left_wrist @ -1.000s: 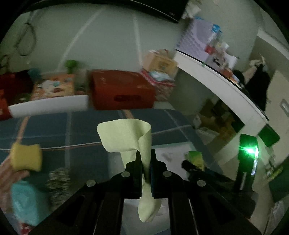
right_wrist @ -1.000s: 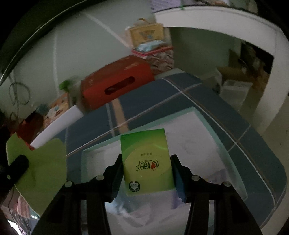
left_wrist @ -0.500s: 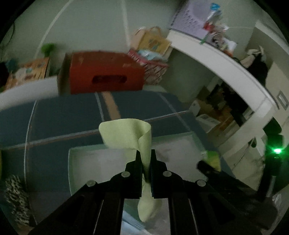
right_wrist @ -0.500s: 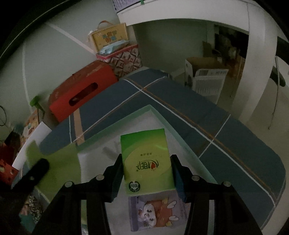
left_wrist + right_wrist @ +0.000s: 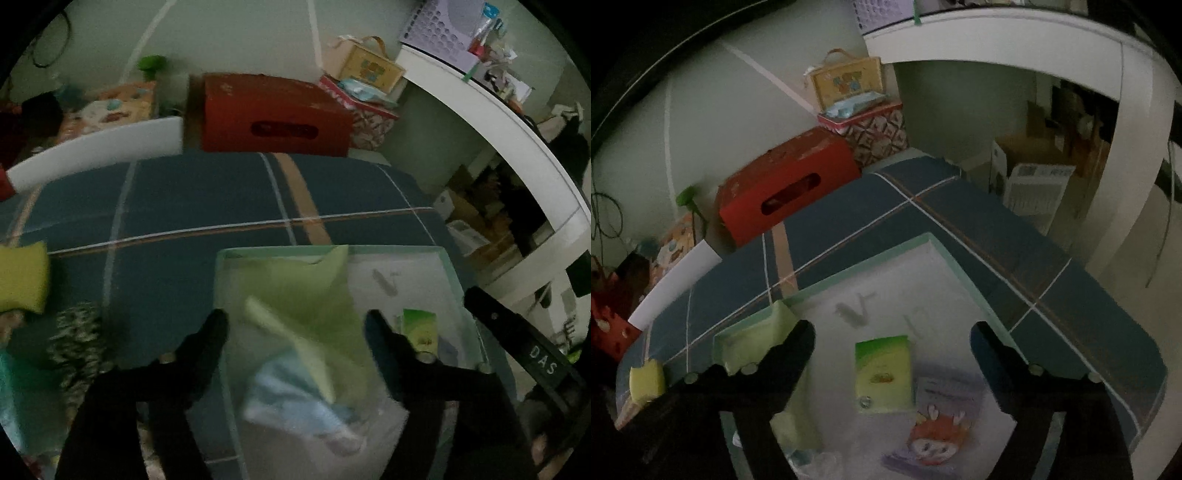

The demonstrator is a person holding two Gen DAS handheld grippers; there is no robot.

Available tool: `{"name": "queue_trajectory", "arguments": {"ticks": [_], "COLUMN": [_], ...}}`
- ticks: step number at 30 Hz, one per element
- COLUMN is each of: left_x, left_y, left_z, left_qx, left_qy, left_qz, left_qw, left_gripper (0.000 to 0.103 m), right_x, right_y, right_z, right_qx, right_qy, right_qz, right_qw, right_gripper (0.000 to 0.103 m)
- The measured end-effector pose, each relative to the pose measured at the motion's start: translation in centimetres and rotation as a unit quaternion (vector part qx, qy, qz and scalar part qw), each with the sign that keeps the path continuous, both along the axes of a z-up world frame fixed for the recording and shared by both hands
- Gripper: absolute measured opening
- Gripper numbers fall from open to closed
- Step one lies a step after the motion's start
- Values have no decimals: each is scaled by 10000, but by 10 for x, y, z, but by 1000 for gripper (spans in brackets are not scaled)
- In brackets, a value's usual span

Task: Organize soft objects
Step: 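Open the left gripper releasing the cloth while the right gripper releases the tissue pack into the tray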

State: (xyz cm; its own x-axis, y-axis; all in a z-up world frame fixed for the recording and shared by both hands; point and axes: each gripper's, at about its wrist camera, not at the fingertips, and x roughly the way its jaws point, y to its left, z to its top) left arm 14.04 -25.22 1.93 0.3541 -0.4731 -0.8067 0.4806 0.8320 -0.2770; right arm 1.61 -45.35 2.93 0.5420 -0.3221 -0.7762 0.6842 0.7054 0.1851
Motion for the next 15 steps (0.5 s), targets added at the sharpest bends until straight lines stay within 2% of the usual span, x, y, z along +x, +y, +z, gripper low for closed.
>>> {"name": "queue_trajectory", "arguments": {"ticks": [1, 2, 6, 15], "left_x": [-1, 0, -4, -16], "left_y": [6, 10, 38, 106], "left_z": [3, 6, 17, 37], "left_qx": [31, 63, 224, 522], "left_qy": [-30, -58, -295, -863], "left_qz": [37, 69, 368, 1086], "left_qw": [10000, 9999, 9986, 9889], "left_gripper": [83, 84, 95, 96], "right_x": [-1, -1, -4, -1], "right_y": [2, 4, 12, 38], "right_z": [3, 4, 9, 20], "right_qx": [-34, -55, -138, -300], "right_qy": [71, 120, 342, 363], "right_qz": [28, 41, 136, 428], "right_qw": [10000, 9999, 9992, 9980], "right_gripper": [101, 103, 103, 103]}}
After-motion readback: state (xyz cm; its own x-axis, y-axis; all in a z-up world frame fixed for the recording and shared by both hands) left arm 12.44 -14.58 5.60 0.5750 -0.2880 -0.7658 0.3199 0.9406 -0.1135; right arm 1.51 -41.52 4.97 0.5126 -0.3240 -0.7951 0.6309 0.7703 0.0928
